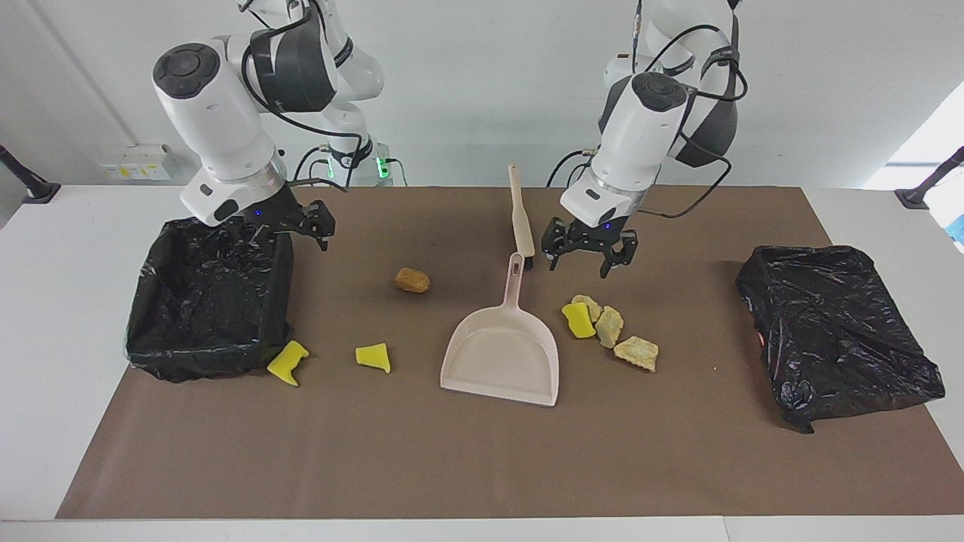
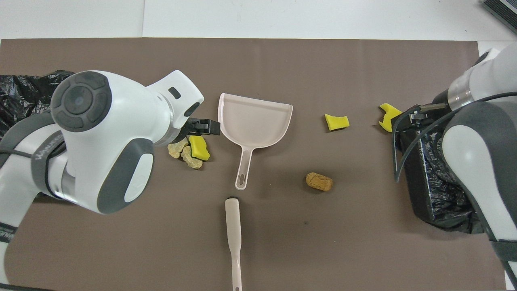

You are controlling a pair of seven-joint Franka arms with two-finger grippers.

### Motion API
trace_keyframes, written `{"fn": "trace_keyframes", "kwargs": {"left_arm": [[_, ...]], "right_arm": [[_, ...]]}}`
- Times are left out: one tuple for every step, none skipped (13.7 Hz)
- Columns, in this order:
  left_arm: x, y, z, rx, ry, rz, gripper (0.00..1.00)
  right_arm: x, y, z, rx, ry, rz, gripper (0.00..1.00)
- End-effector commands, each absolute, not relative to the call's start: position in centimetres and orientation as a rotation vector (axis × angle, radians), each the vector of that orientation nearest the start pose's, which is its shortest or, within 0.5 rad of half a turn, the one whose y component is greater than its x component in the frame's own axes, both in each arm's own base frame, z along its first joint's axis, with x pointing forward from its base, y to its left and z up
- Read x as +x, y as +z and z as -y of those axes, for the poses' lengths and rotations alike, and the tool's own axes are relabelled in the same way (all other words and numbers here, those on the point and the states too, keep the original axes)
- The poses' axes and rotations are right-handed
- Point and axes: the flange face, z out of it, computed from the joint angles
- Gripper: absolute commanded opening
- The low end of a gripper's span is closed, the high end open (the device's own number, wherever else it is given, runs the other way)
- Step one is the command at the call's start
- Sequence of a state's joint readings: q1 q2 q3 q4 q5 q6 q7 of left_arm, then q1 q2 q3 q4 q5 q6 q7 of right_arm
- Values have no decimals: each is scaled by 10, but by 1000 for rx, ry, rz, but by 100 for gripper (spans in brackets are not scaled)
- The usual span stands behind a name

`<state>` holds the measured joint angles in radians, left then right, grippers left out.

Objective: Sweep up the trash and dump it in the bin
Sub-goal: 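Lower the left gripper toward the white brush handle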

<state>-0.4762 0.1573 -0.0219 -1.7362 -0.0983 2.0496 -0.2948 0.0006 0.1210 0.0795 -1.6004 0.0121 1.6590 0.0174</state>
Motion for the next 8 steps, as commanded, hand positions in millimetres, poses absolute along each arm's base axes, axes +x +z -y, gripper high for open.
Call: {"fn": "trace_keyframes", "kwargs": {"left_arm": [[539,498,310,-3271,-147,-279,100],[521,487,320,-3252,-67,-309,100],[517,488,320,-3255,-77,-303,100],[517,488,320,-3256,-79,-305,100],[519,488,321,-3259,-93,-302,100],[520,483,323,-3259,-93,-301,100],[516,478,324,-3249,-51,-306,100],[494,464,328,-3221,39,-328,100]], "right_arm": [[591,547,-44,-3136,77,72,100],[590,546,-44,-3136,82,72,100],[589,544,-44,-3136,84,72,100],[588,543,-44,-3137,89,73,100],[586,543,-45,-3135,91,75,100],[585,542,-46,-3136,96,75,100],[584,542,-46,-3136,96,77,100],[583,542,-46,-3136,99,77,100]]}}
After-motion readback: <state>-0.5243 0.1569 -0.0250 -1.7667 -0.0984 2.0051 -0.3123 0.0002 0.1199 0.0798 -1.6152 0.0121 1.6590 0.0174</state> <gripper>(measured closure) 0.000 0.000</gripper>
